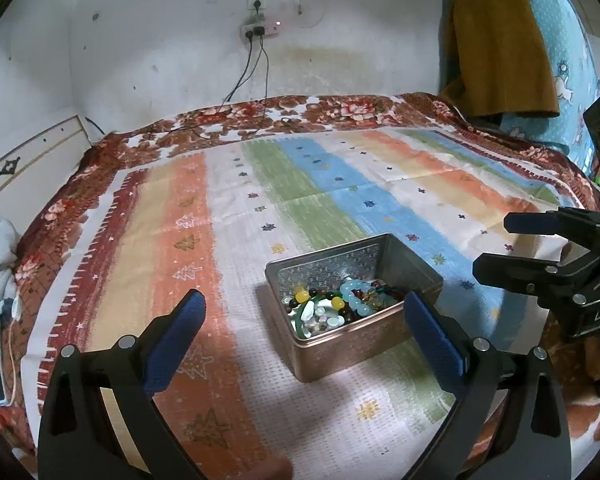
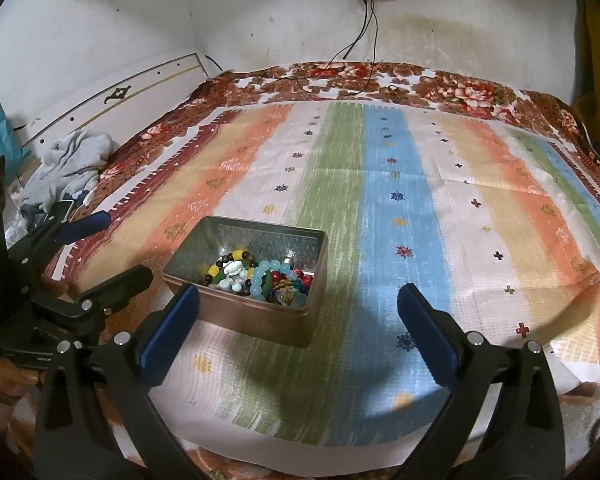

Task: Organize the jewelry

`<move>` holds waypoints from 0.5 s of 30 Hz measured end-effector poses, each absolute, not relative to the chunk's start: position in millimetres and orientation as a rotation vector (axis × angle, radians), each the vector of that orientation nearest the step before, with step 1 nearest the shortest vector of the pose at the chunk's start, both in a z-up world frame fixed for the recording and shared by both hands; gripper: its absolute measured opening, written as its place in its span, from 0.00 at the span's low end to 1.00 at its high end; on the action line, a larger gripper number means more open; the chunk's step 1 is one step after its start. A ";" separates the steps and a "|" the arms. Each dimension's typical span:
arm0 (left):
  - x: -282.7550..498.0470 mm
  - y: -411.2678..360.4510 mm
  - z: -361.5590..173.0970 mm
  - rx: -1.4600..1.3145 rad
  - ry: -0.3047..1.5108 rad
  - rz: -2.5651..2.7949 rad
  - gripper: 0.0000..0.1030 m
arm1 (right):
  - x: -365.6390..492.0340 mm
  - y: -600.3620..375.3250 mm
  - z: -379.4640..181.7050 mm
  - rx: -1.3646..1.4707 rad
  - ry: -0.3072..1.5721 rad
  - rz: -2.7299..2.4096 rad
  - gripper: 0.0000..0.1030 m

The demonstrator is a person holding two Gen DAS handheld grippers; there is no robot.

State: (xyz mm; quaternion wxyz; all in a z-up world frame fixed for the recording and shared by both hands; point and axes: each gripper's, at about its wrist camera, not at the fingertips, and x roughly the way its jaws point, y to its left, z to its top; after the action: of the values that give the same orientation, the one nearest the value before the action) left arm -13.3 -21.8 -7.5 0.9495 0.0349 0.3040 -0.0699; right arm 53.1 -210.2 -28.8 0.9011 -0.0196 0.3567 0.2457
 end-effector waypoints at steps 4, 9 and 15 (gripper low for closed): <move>-13.7 -21.9 -7.7 0.071 0.618 -0.141 0.94 | 54.5 -207.3 -29.8 -0.051 0.746 0.511 0.95; -12.8 -19.6 -8.9 0.064 0.630 -0.141 0.94 | 57.2 -205.4 -31.3 -0.052 0.756 0.514 0.95; -14.2 -19.2 -7.0 0.060 0.618 -0.145 0.94 | 57.1 -205.0 -31.6 -0.049 0.757 0.517 0.95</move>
State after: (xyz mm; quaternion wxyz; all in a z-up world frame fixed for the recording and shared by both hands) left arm -14.2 -19.2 -7.0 0.9495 0.0296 0.3040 -0.0711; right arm 57.1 -205.0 -31.6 0.8966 -0.0236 0.3654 0.2493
